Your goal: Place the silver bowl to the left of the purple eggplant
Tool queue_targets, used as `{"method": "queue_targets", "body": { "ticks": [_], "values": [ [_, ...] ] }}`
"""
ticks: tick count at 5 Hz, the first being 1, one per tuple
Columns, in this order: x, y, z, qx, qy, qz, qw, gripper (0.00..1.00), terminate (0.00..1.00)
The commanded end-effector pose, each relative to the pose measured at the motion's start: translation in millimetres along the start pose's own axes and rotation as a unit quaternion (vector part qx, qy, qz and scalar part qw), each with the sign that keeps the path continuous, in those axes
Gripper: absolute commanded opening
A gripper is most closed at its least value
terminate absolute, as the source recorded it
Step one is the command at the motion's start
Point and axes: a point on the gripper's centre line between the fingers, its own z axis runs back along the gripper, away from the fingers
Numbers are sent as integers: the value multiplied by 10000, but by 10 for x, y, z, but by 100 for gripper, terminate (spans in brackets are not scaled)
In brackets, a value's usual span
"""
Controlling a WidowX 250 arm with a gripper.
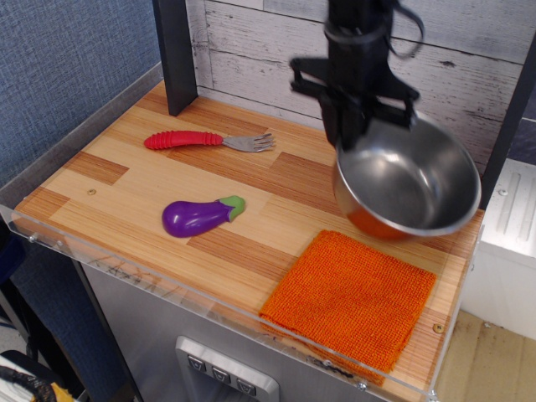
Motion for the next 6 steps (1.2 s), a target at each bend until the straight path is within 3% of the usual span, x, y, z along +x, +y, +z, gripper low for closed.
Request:
{"method": "queue_targets", "body": {
  "ticks": [1,3,6],
  "values": [
    [-24,460,538,31,-598,-230,9979,0,0],
    [-378,1095,510,302,-414,-34,9987,0,0],
    [-603,1868,307,603,-71,804,9949,0,0]
  ]
}}
